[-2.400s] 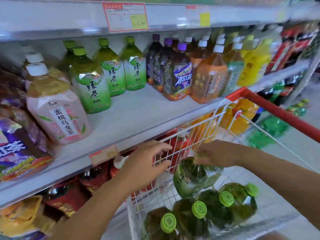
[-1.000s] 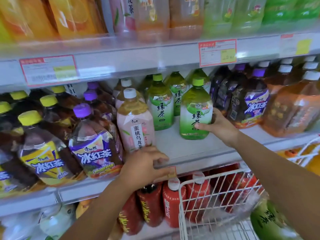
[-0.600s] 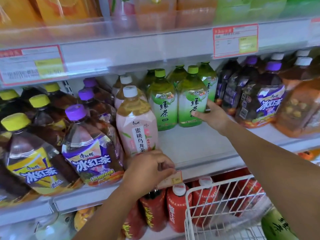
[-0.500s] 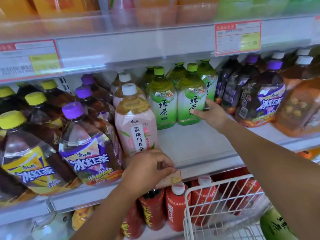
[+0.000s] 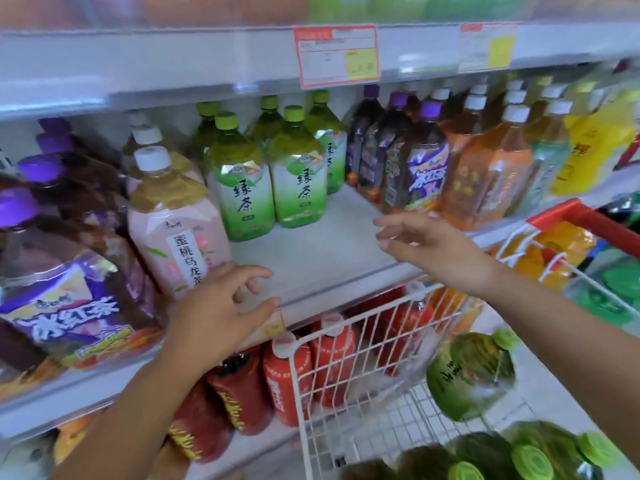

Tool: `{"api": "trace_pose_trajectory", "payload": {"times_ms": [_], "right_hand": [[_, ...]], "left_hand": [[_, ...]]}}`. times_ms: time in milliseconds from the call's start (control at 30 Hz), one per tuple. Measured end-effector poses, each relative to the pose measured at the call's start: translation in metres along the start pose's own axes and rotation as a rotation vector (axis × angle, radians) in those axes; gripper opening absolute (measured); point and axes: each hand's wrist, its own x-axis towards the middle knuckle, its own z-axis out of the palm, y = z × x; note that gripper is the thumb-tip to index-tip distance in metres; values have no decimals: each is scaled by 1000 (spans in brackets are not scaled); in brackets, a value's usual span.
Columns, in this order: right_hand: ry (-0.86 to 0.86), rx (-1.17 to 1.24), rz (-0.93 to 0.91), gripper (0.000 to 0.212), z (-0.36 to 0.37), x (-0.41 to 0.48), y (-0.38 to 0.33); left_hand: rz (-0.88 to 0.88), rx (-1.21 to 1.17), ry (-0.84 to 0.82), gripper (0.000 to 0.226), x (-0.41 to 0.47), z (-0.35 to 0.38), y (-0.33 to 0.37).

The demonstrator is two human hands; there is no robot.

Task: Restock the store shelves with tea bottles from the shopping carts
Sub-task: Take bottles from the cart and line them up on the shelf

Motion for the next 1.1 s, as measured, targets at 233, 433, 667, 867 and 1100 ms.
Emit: {"api": "trace_pose_trajectory", "payload": {"times_ms": [233, 433, 667, 867, 1100], "right_hand": [[-303, -805, 563, 40, -71, -92, 68], [-209, -721, 722, 36, -55, -97, 105], [-117, -430, 434, 29, -40, -104, 78], [-24, 85, 277, 33, -37, -103, 19], [-78, 295, 81, 51, -34, -85, -18]], "left_hand": [[207, -152, -268, 27, -15, 51, 89], [149, -181, -513, 38, -31, 93, 103], [73, -151, -665, 70, -30, 102, 103], [53, -252, -664, 102, -26, 97, 112], [-86, -516, -468, 81, -17, 70, 110]]}}
